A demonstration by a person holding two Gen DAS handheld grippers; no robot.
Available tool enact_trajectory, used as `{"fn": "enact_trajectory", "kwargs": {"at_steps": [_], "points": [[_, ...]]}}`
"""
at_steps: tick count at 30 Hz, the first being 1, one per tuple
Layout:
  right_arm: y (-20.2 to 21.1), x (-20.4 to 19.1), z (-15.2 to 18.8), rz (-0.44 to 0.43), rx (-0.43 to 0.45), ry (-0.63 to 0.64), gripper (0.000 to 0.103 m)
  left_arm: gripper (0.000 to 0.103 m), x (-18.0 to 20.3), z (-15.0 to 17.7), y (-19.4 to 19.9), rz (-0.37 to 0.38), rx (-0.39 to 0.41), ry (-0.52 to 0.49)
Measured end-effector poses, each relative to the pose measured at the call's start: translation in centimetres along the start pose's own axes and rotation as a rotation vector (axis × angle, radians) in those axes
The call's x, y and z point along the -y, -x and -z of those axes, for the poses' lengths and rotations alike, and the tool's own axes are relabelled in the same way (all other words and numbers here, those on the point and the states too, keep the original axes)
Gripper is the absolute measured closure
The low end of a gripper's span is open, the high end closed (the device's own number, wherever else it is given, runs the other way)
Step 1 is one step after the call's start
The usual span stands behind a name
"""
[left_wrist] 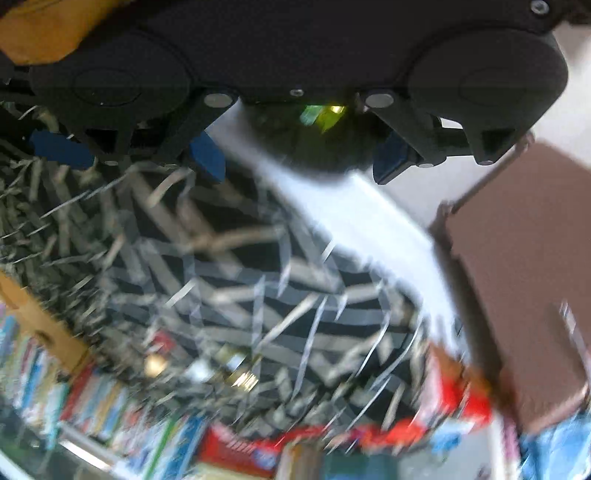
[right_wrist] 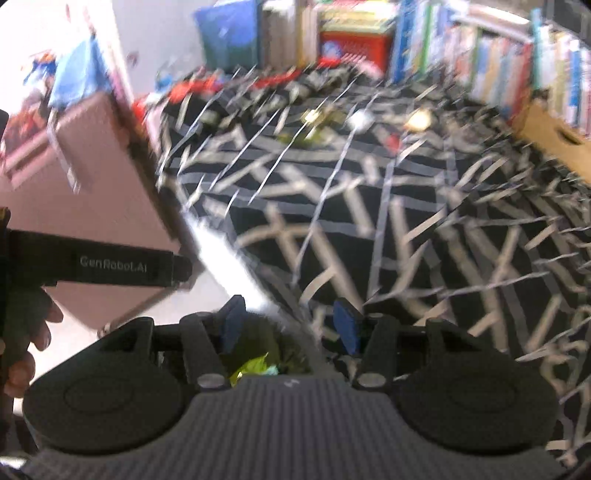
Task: Collect trash
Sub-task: 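Move both grippers back to the trash on the bed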
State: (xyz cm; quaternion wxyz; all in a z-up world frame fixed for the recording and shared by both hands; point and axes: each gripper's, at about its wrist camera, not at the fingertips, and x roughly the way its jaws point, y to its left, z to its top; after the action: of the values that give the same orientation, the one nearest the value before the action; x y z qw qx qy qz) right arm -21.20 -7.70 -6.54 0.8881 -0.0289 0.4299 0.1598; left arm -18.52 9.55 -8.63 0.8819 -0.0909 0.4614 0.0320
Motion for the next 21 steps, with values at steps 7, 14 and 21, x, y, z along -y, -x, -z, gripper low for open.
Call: {"fn": "enact_trajectory", "kwargs": {"at_steps": [7, 14, 21], "points": [[4.3, 4.3, -5.3, 0.157, 0.157, -0.082, 0.034, 0.015, 4.8, -8.0, 2.7, 0.068, 0.131, -0.111], [3.5, 9.5, -11.1, 0.235, 0.257, -0.144, 0.034, 0.015, 8.7, -15.3, 1.9, 0.115, 0.213, -0.138], [-2.6, 15.2, -16.3, 0.211, 0.244, -0.174, 0.033, 0.016, 10.9, -19.8, -4.2, 0.063, 0.210, -0.107]]}}
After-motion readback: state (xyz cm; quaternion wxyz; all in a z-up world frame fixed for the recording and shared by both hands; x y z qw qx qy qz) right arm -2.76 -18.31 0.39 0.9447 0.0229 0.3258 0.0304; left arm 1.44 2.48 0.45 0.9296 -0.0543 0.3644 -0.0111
